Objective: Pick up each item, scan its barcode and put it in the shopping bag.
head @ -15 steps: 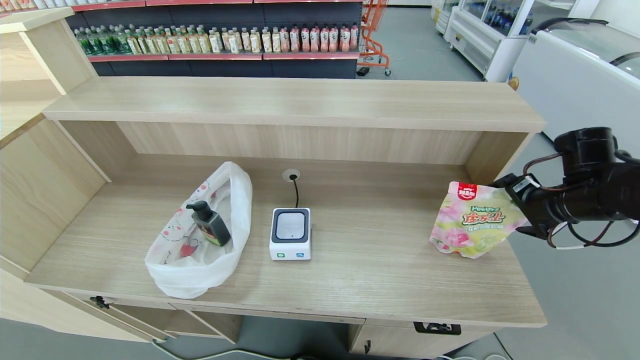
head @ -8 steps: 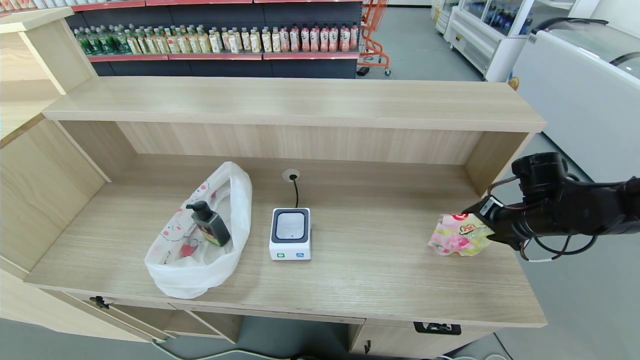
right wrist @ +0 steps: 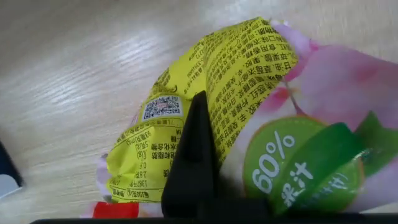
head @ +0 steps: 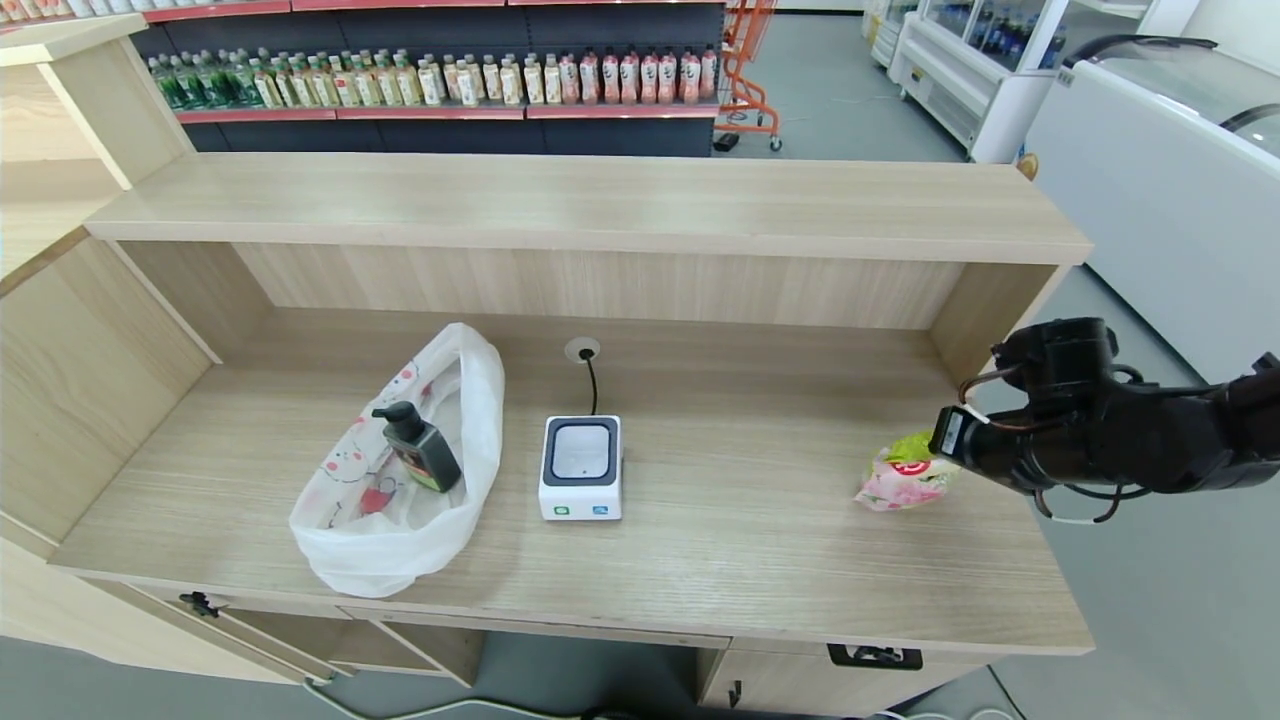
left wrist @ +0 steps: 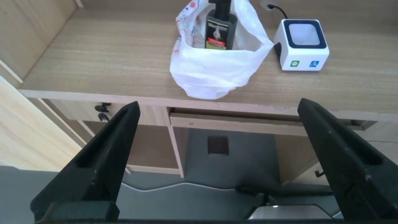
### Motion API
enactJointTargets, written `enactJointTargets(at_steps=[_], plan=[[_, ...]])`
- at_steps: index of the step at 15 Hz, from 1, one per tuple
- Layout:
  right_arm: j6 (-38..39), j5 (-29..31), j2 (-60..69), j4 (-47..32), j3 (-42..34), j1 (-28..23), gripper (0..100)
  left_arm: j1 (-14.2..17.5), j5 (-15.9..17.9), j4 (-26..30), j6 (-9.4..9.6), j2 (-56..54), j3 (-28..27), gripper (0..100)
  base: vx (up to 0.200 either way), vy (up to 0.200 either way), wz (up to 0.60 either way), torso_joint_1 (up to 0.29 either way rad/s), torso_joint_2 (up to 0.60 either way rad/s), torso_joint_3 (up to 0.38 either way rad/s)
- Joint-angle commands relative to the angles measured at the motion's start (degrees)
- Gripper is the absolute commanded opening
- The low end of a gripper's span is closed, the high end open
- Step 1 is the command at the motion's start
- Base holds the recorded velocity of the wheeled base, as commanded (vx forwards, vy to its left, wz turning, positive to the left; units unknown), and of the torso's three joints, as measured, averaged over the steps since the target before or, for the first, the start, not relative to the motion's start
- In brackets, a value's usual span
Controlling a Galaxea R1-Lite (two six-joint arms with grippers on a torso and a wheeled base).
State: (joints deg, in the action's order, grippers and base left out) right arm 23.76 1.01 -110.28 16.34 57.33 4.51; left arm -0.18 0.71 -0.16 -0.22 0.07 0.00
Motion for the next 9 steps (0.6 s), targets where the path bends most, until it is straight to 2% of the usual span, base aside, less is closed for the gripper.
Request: enactJointTargets(at_steps=[1, 2, 3, 4, 5, 6, 7, 8, 9], plan=[[-8.0, -2.2, 5.2, 6.7, -2.8, 0.2, 0, 0.0, 0.1, 0.0, -0.04, 0.0, 0.0, 100, 0.0, 0.0, 0.0, 0.0, 0.0, 0.0], [-11.5, -5.6, 6.7, 10.0, -4.3, 0.3, 0, 0.0, 0.0, 0.0, -0.04, 0.0, 0.0, 100, 0.0, 0.0, 0.0, 0.0, 0.0, 0.0], [-19.8, -14.2, 9.6, 16.3, -7.2, 0.9, 0, 0.0, 0.0, 0.0, -0.04, 0.0, 0.0, 100, 0.0, 0.0, 0.0, 0.0, 0.0, 0.0], [-26.1, -19.9, 10.9, 21.0, -10.0, 1.1, 0, 0.0, 0.0, 0.0, -0.04, 0.0, 0.0, 100, 0.0, 0.0, 0.0, 0.0, 0.0, 0.0], [-31.8, -28.1, 12.4, 28.3, -14.4, 2.2, 0, 0.0, 0.0, 0.0, -0.04, 0.0, 0.0, 100, 0.0, 0.0, 0.0, 0.0, 0.0, 0.0], [-36.3, -40.7, 13.5, 36.2, -20.0, 2.8, 0, 0.0, 0.0, 0.0, -0.04, 0.0, 0.0, 100, 0.0, 0.0, 0.0, 0.0, 0.0, 0.0], [-39.3, -50.0, 13.9, 41.4, -23.2, 3.3, 0, 0.0, 0.1, 0.0, -0.04, 0.0, 0.0, 100, 0.0, 0.0, 0.0, 0.0, 0.0, 0.0], [-42.6, -57.0, 14.0, 45.2, -25.3, 4.0, 0, 0.0, 0.0, 0.0, -0.04, 0.0, 0.0, 100, 0.0, 0.0, 0.0, 0.0, 0.0, 0.0], [-44.6, -60.0, 14.0, 46.0, -25.7, 4.3, 0, 0.0, 0.0, 0.0, -0.04, 0.0, 0.0, 100, 0.0, 0.0, 0.0, 0.0, 0.0, 0.0]])
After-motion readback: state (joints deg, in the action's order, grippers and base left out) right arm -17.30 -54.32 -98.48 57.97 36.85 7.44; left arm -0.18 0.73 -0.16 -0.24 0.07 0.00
